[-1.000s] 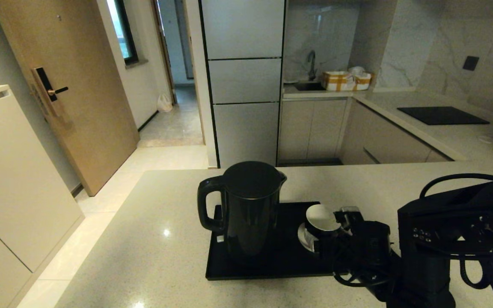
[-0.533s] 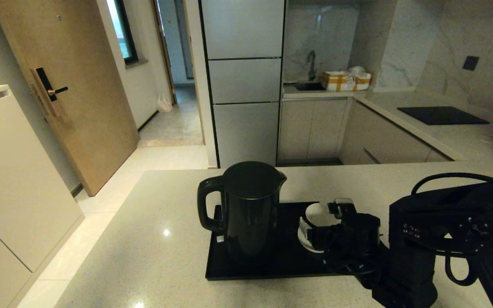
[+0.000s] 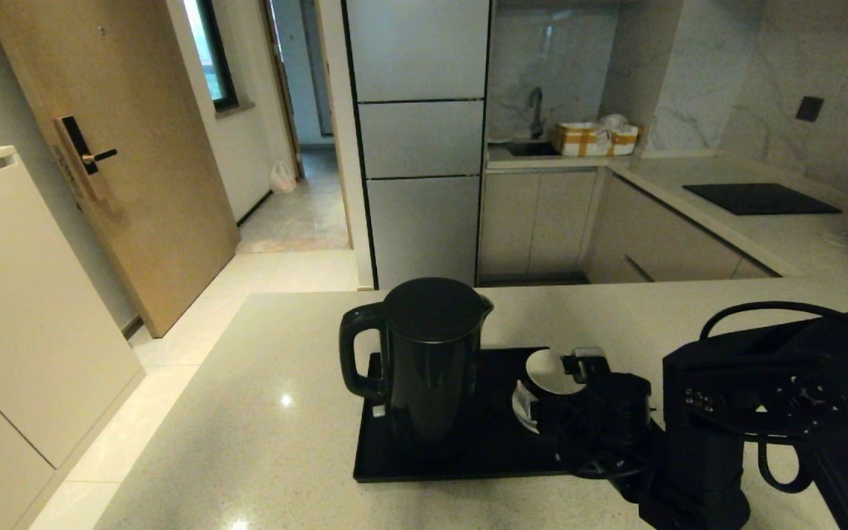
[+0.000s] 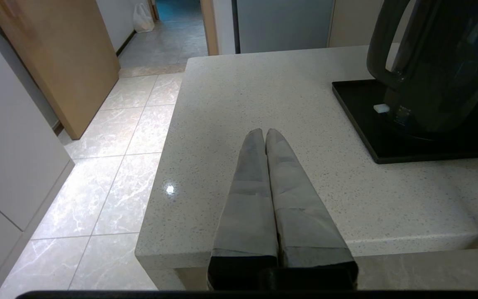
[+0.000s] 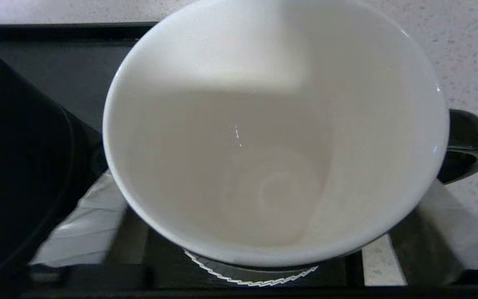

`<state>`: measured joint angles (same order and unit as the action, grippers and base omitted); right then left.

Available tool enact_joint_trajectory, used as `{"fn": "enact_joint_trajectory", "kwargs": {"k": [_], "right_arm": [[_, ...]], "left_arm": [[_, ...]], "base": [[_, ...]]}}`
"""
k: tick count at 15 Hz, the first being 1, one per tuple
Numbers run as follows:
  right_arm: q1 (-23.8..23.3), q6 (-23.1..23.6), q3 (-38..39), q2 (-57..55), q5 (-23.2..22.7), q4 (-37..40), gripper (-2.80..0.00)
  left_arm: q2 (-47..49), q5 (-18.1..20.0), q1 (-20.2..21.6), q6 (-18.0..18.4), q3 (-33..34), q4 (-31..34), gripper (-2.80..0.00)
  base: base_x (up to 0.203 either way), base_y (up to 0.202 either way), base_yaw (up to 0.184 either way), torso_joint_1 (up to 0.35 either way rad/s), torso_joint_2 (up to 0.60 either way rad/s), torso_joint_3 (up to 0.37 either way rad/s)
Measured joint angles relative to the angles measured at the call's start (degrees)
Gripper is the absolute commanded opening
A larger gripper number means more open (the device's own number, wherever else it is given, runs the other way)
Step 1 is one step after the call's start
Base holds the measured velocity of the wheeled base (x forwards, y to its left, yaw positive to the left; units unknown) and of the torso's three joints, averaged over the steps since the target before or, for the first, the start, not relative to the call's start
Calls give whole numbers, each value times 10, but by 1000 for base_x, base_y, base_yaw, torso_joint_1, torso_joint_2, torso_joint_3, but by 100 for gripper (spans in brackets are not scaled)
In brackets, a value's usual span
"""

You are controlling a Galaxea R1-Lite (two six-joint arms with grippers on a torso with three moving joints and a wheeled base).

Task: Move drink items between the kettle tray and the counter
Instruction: Pick up the tea cup

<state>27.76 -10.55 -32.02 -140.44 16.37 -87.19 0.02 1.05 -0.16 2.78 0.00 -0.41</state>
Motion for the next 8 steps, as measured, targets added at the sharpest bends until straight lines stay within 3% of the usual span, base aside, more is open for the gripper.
{"fn": "enact_joint_trajectory", "kwargs": {"k": [8], "right_arm": [[0, 0, 6, -1, -1, 0, -280]], "left_arm": [[0, 0, 0, 0, 0, 0, -280]], "base": [[0, 0, 0, 0, 0, 0]]}}
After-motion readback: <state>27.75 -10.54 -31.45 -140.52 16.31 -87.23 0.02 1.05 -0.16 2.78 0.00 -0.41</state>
